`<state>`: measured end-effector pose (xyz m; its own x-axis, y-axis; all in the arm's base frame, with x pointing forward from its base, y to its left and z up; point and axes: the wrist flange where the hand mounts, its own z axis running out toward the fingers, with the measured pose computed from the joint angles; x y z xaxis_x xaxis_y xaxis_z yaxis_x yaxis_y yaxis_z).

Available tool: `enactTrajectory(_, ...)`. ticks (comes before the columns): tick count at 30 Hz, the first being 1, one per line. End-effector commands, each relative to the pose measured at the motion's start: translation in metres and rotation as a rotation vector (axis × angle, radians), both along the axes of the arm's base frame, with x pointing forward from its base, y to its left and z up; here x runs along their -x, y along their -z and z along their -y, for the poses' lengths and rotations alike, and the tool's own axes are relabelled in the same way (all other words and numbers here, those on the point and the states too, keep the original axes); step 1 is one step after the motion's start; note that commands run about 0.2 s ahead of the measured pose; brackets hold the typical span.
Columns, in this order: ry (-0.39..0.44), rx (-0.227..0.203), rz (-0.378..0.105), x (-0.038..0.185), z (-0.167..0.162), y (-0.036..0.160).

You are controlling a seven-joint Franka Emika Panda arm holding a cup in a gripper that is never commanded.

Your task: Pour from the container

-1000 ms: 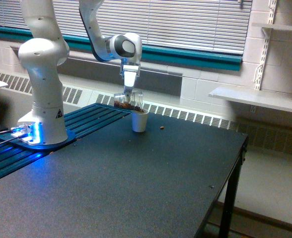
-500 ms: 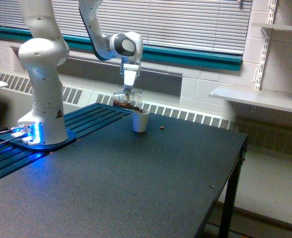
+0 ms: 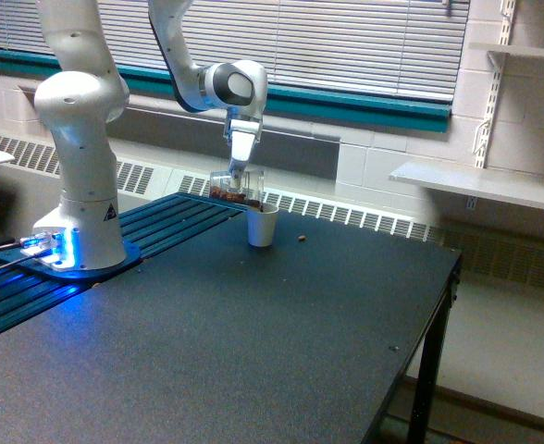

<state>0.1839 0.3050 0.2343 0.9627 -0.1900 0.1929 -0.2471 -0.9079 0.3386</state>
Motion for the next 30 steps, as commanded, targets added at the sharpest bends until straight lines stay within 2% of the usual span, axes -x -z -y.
enactTrajectory(1,-0.020,-0.002,-0.016,-0.004,-0.005,0.000)
enactTrajectory(14,-0.029,0.004,-0.026,-0.016,-0.009,0.000)
enactTrajectory(30,-0.046,0.012,-0.063,-0.020,-0.014,0.006)
